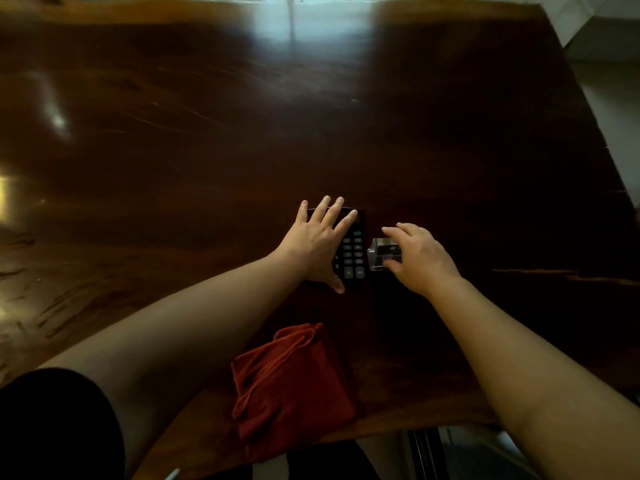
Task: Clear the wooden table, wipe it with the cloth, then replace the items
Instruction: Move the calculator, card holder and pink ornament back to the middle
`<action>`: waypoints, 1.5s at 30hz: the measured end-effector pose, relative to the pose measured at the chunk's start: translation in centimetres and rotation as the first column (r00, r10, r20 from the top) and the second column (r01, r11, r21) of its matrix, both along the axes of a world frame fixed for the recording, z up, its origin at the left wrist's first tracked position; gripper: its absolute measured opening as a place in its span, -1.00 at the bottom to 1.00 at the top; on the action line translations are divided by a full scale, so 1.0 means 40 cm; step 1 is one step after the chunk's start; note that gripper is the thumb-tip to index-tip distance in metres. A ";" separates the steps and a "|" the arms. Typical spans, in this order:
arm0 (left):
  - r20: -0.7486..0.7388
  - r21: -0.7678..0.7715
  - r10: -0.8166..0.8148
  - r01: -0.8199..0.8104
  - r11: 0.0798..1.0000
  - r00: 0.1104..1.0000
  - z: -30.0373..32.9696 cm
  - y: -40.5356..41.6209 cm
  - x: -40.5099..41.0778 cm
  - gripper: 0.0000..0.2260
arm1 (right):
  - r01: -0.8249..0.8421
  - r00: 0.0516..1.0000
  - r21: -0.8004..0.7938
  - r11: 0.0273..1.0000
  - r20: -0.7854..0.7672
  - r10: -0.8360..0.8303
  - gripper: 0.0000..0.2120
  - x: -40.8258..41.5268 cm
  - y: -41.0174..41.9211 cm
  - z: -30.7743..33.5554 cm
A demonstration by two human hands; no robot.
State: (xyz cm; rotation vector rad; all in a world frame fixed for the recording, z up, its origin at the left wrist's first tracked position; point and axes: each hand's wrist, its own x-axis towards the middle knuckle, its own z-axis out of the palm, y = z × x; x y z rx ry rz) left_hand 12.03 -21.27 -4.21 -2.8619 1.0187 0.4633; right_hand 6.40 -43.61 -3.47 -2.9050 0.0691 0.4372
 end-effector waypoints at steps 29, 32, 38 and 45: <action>0.141 -0.343 0.917 -0.851 0.398 0.372 0.187 1.217 -0.508 -0.13 | -0.499 0.865 0.231 0.835 0.088 0.493 -0.23 -0.170 1.104 0.267; 0.174 -0.360 0.959 -0.892 0.273 0.223 0.175 1.347 -0.583 -0.15 | -0.554 0.830 0.219 0.803 0.075 0.552 -0.22 -0.195 1.226 0.274; 0.167 -0.232 0.986 -0.971 0.048 0.009 0.129 1.526 -0.684 -0.04 | -0.627 0.765 0.257 0.736 0.027 0.643 -0.21 -0.255 1.397 0.274; -0.008 -0.263 1.000 -0.964 -0.025 -0.024 0.081 1.540 -0.733 -0.03 | -0.653 0.738 0.242 0.717 -0.006 0.674 -0.19 -0.293 1.462 0.264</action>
